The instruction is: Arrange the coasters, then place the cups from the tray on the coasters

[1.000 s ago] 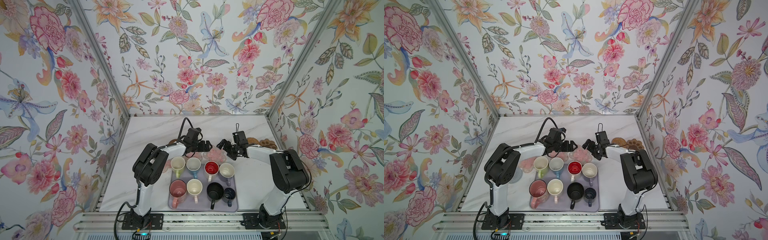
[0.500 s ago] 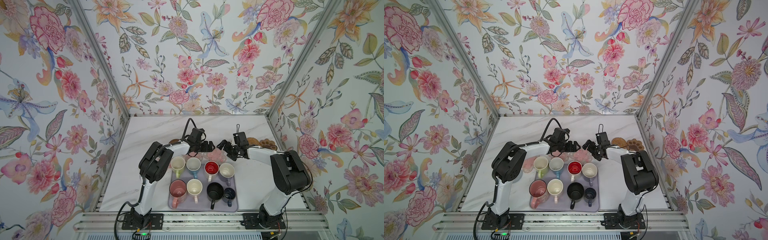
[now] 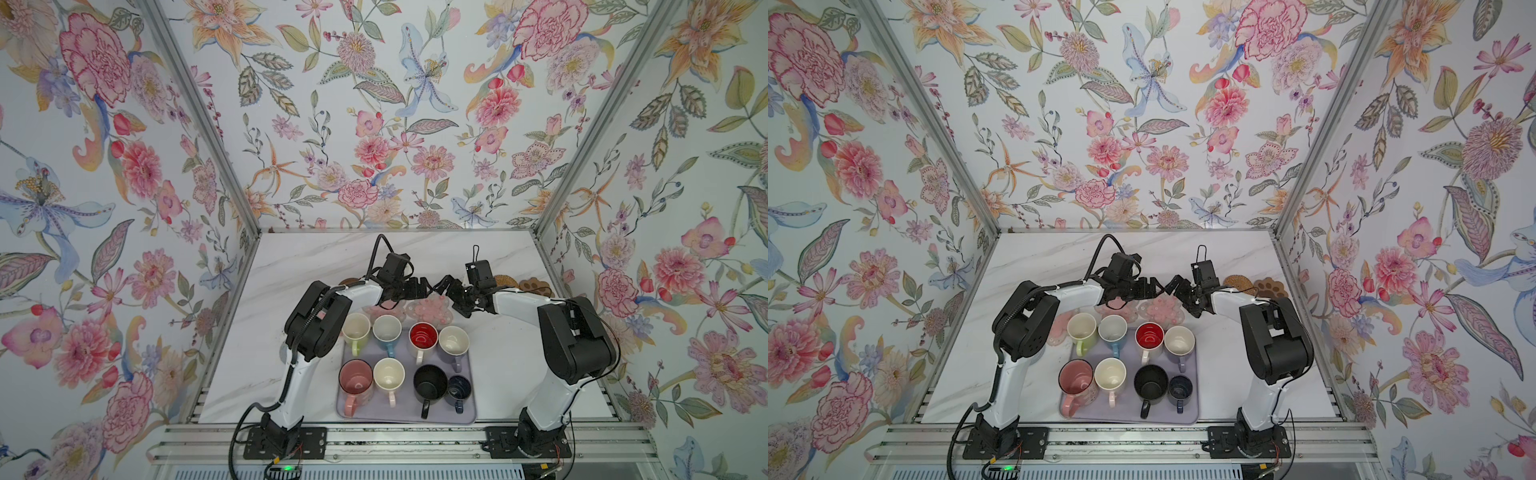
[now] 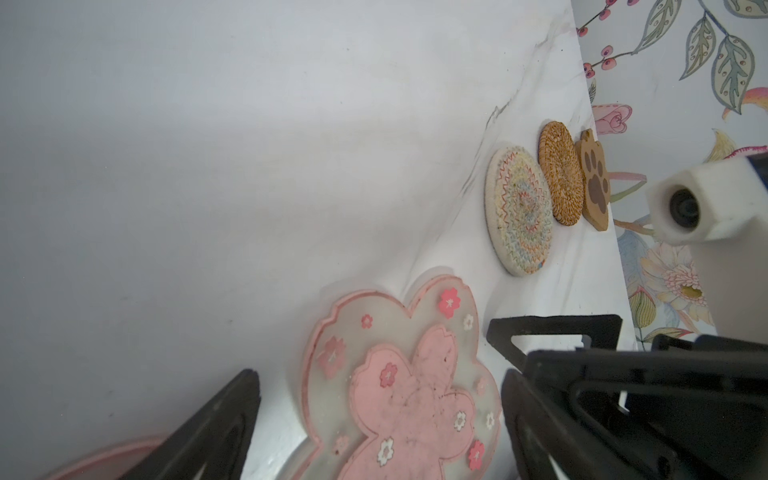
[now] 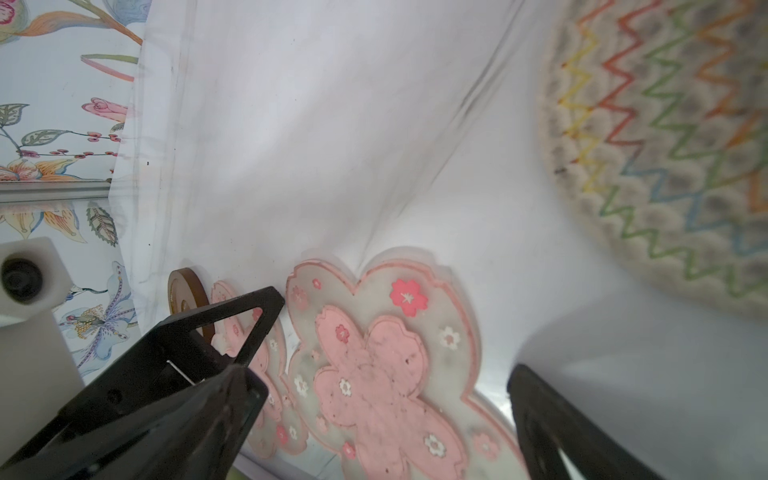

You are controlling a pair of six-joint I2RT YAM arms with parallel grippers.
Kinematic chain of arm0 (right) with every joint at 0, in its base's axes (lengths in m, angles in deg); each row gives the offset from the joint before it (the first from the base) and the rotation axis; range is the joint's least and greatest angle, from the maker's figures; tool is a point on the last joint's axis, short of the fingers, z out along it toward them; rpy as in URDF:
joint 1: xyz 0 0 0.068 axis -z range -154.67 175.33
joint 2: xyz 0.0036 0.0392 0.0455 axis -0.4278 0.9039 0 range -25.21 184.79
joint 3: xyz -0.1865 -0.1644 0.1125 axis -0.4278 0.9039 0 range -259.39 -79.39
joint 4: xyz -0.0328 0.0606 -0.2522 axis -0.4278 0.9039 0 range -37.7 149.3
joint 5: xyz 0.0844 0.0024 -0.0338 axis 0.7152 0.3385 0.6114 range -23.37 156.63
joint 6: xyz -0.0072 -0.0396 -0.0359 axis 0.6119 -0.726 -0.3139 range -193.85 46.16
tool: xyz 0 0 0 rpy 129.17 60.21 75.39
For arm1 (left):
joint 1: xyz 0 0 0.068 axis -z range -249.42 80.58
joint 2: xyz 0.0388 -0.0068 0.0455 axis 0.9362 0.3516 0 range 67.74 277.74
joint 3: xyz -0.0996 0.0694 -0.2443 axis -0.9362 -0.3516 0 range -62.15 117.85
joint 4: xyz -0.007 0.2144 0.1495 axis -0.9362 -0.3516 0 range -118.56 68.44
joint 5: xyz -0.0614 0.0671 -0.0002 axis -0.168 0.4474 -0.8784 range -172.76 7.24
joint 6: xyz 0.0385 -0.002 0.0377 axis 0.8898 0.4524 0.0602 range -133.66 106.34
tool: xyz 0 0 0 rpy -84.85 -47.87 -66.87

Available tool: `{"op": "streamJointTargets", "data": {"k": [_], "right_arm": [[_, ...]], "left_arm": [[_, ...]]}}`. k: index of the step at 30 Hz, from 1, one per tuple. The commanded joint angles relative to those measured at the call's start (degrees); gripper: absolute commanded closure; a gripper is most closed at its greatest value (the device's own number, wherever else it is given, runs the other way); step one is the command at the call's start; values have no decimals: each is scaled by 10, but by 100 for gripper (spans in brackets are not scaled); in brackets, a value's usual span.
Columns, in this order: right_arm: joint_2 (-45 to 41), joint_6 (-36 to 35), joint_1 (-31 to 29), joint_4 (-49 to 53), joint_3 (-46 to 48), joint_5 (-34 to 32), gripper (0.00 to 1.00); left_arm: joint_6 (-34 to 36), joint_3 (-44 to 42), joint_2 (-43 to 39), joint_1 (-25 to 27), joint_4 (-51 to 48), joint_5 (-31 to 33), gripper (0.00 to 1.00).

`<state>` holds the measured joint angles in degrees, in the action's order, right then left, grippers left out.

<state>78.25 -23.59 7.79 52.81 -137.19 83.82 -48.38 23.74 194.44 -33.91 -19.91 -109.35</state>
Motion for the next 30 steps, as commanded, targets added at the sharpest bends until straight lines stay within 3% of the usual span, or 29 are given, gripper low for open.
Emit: {"op": "streamJointTargets", "data": {"k": [1, 12, 20, 30], "right_arm": [[25, 8, -7, -14, -13, 13, 1], [-4, -13, 15, -3, -13, 4, 1], [-72, -128, 24, 107, -24, -49, 1], [-23, -334, -37, 271, -139, -163, 1]], "left_arm": [[-17, 8, 30, 10, 0, -38, 7], [-45, -16, 2, -9, 38, -24, 7], [-39, -27, -95, -75, 49, -1, 7], [21, -58, -251, -135, 7, 66, 5]]}}
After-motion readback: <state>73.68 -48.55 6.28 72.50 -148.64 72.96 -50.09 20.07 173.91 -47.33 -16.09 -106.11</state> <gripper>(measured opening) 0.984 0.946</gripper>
